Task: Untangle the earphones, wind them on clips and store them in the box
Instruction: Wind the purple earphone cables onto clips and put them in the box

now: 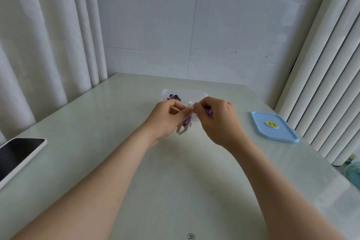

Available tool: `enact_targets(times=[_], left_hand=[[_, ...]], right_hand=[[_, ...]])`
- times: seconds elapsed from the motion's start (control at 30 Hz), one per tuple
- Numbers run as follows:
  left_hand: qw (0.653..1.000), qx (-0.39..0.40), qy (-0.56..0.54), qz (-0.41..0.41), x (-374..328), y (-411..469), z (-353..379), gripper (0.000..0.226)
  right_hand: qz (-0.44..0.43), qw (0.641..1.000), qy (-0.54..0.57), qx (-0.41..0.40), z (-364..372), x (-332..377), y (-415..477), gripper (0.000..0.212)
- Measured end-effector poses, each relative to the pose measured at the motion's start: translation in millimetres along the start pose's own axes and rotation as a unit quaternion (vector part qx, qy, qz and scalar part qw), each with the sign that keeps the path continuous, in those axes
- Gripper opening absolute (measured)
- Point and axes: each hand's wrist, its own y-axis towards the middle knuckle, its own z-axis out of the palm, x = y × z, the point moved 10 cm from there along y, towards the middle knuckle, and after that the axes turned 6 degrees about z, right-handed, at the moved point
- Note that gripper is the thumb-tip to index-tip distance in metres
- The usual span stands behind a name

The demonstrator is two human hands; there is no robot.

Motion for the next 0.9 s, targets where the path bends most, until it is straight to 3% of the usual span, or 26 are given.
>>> enact_targets(times=[0.2,0.3,0.5,0.6,0.73,0.9], left_hand=[[0.995,0.079,-0.055,-0.030,-0.8,-4.0,16.8,0.030],[0.994,0.093,-0.055,-0.015,-3.6,-4.1,20.8,0.026],[0.990,0.132,-0.002,0.043,-11.5,-6.7,24.4,0.007],[0.991,0.113,-0.017,0.066,-20.6,-5.2,23.7,0.012],[0.989,0.066,-0.130,0.020,-12.5,-0.8,19.7,0.023],[0.970,0.005,-0.243,-0.016,-3.1,2.2,11.4,0.022]], right_hand=[[0.031,0.997,0.048,-0.047,-13.6,-13.4,4.9,0.005],[0.068,0.993,0.075,-0.058,-16.5,-22.2,5.2,0.006],[0.202,0.962,0.169,0.078,14.7,-50.1,0.6,0.014],[0.268,0.927,0.222,0.140,27.7,-60.1,-8.1,0.017],[0.296,0.864,0.306,0.269,56.6,-49.0,-28.8,0.030],[0.290,0.852,0.380,0.214,59.2,-41.7,-25.1,0.033]])
